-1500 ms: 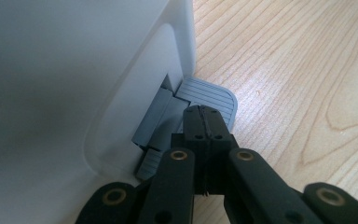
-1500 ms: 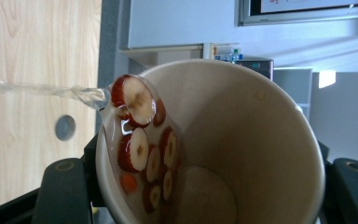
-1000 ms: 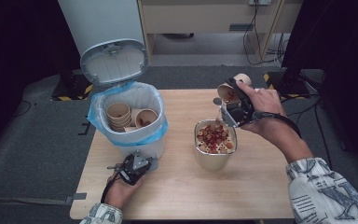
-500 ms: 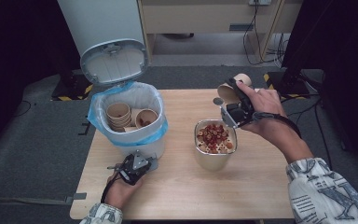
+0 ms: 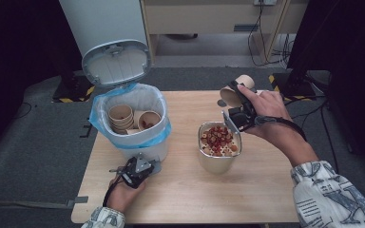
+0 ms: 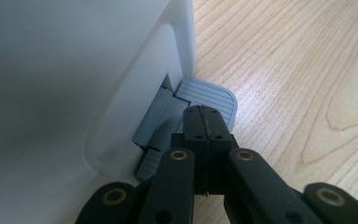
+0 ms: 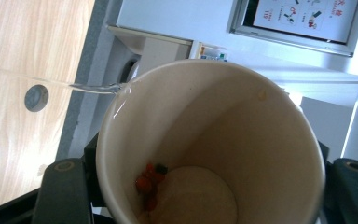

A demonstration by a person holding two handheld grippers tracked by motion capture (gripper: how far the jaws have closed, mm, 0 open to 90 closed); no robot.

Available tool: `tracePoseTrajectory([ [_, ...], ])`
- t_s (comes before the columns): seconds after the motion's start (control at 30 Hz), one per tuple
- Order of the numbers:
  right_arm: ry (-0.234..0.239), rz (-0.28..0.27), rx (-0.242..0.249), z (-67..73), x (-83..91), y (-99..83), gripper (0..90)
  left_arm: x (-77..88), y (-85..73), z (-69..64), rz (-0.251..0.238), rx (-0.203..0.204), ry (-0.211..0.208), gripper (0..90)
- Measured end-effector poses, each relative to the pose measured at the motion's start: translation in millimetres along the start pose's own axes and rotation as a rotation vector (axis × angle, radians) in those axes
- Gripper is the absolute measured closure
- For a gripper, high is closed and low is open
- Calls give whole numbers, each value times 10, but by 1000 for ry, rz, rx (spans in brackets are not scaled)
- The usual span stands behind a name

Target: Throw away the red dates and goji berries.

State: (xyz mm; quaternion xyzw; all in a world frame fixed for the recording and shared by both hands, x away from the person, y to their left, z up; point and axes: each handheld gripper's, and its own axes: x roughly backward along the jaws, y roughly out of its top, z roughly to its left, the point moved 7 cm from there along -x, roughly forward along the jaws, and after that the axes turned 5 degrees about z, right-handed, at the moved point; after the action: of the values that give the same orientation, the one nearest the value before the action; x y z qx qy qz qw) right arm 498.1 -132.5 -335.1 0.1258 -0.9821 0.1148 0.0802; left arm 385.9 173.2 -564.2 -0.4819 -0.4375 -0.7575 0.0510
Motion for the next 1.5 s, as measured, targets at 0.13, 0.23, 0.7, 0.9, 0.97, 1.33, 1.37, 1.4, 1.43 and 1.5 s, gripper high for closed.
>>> tracePoseTrajectory([
  [0.13,-5,-6,-17,-17,7,-2,305,1,0,-1,1,0,0,898],
  [0.23,-6,-5,-36,-23,14,-16,305,1,0,0,1,0,0,898],
  [0.7,-3,-11,-52,-20,-26,11,303,0,-1,0,0,0,-1,898],
  [0.9,3,-16,-67,-14,-54,27,302,0,-1,1,0,2,-2,898],
  [0.97,4,-12,-69,-11,-60,24,302,0,-1,1,-1,1,-1,898],
  [1.33,9,-10,-81,-4,-93,13,302,0,-1,1,-1,1,-2,897],
  [1.37,10,-13,-82,-3,-98,13,302,0,-1,0,-1,2,-2,897],
  [1.4,12,-13,-84,-1,-100,13,302,0,-1,1,-1,2,-2,898],
  [1.43,13,-14,-84,-1,-101,14,302,0,-1,1,-1,2,-2,897],
  [1.5,15,-14,-84,1,-104,16,302,2,-3,3,1,-1,-1,898],
])
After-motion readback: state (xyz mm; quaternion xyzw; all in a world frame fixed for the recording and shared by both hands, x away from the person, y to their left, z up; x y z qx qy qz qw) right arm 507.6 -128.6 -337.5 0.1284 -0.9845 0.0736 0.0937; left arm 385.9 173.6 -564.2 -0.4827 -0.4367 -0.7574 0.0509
